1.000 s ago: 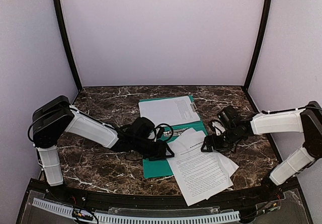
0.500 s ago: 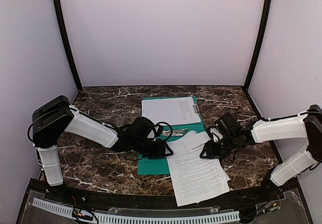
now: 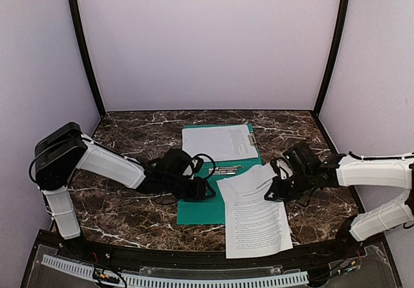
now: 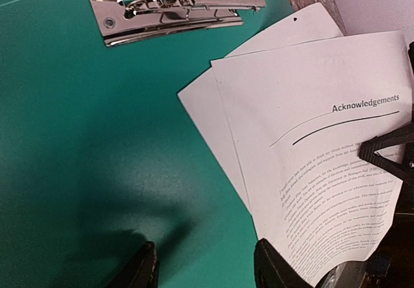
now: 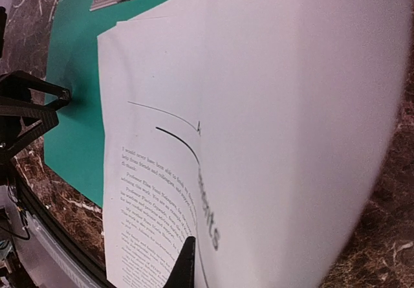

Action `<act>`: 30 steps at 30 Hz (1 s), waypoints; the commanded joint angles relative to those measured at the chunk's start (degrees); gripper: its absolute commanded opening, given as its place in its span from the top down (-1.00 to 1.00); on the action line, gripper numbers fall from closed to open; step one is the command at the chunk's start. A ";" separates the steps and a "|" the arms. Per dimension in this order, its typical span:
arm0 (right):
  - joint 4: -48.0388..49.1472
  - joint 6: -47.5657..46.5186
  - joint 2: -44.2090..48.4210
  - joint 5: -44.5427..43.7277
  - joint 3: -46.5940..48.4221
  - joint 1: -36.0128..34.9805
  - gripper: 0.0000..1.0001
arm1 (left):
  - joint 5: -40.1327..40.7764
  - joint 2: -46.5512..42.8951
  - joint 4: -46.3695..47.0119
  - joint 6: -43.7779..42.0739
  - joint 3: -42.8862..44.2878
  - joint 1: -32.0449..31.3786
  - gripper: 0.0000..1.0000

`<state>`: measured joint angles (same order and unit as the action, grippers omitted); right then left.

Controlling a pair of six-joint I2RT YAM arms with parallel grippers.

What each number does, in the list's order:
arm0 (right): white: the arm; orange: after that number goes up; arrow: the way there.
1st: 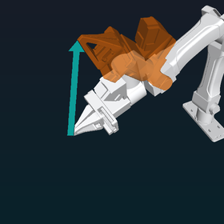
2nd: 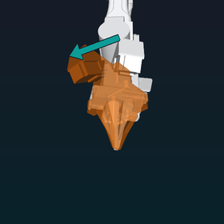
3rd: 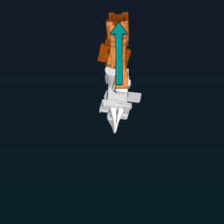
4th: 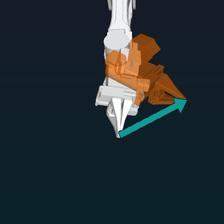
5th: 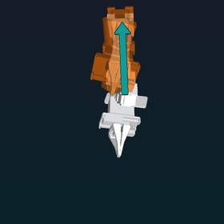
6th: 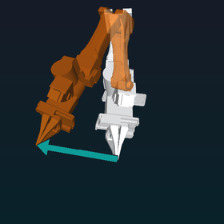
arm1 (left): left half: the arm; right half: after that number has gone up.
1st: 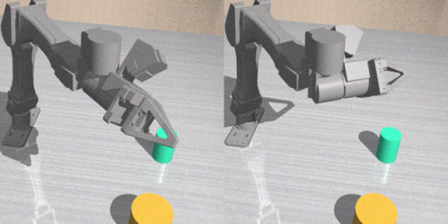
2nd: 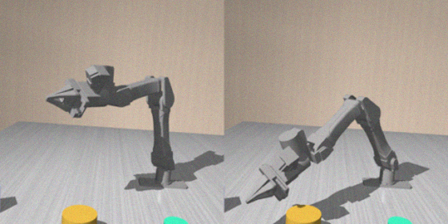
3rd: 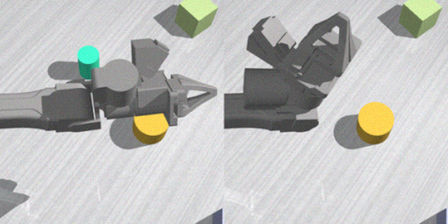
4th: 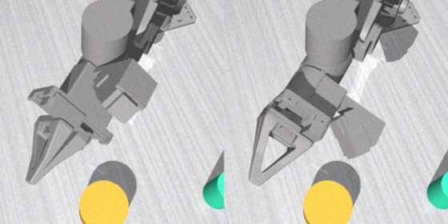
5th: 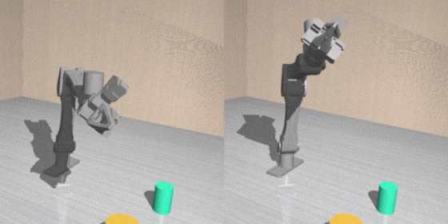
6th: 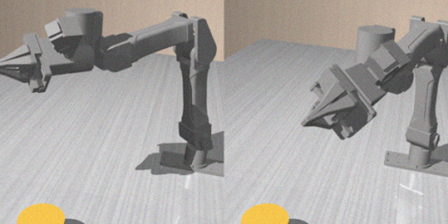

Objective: Put the files into the folder
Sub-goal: Pick up the file from the folder with some files, then pass from the right arm to the left

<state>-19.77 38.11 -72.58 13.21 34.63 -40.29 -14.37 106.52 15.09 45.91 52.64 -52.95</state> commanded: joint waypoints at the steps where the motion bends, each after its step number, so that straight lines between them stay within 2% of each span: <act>1: -1.12 -1.09 5.56 -1.28 2.97 -0.40 0.90 | -2.56 -5.24 1.37 -3.42 -3.34 2.28 -0.04; 5: -0.46 -1.58 9.06 -0.72 5.27 -0.40 0.90 | -7.76 -6.22 8.71 -3.97 -5.49 3.76 -0.12; 8: 1.31 -1.59 10.77 0.18 6.48 -0.40 0.91 | -13.34 -5.70 17.82 -2.85 -6.48 4.10 -0.23; 15: 5.98 -1.39 12.69 3.13 8.11 -0.40 0.92 | -20.57 -1.92 34.34 4.00 -6.70 4.18 -0.46; 21: 8.00 -1.07 14.07 5.33 9.08 -0.41 0.93 | -22.69 2.58 42.09 7.70 -6.07 4.18 -0.52; 30: 9.75 -0.29 17.04 7.44 8.59 -0.31 0.93 | -22.61 3.67 47.34 7.62 -7.24 4.27 -0.58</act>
<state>-12.84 37.17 -56.47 18.70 42.44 -40.29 -35.73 109.95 57.32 53.39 46.39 -48.86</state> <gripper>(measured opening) 0.034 0.782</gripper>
